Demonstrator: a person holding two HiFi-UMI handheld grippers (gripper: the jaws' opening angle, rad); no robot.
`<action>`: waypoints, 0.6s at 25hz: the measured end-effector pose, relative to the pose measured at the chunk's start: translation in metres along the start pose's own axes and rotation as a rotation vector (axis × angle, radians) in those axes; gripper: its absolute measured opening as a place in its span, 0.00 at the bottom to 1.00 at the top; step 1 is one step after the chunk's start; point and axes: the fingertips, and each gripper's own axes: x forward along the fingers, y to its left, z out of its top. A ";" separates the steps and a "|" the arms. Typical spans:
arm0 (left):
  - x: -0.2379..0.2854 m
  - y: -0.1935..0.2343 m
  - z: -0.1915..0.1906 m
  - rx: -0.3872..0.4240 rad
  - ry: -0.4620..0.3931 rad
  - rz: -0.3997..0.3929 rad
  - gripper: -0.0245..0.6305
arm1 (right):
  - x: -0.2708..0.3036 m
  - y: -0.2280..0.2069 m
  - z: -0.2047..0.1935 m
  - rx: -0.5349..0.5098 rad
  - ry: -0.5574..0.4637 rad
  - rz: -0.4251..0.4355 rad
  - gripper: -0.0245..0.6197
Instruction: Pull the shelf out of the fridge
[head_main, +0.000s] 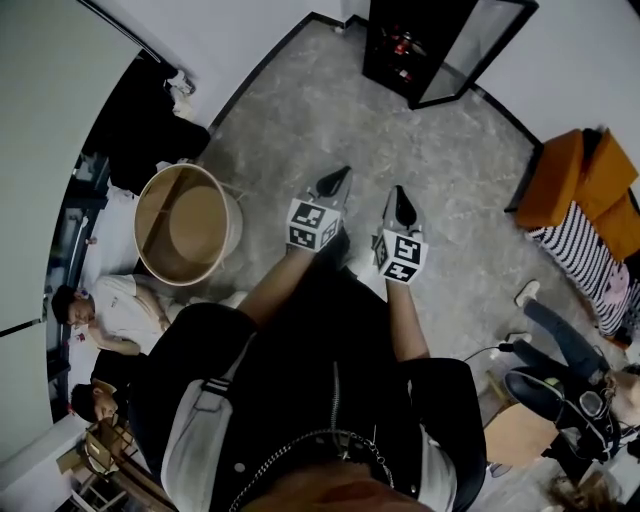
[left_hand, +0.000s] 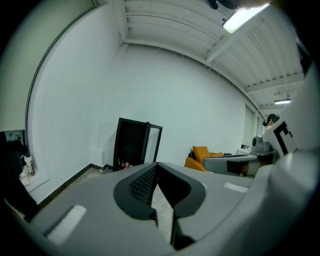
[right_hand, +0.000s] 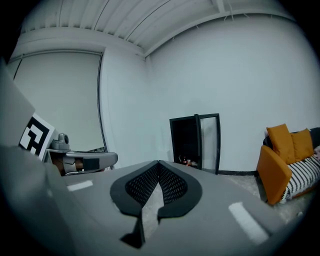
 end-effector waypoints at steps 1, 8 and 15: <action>0.005 0.004 0.001 0.000 0.000 -0.003 0.05 | 0.006 0.000 0.001 -0.001 0.001 -0.002 0.04; 0.050 0.035 0.021 0.005 -0.007 -0.036 0.05 | 0.055 -0.005 0.019 -0.011 0.014 -0.023 0.04; 0.099 0.071 0.046 0.008 -0.012 -0.063 0.05 | 0.112 -0.020 0.048 -0.014 0.015 -0.059 0.04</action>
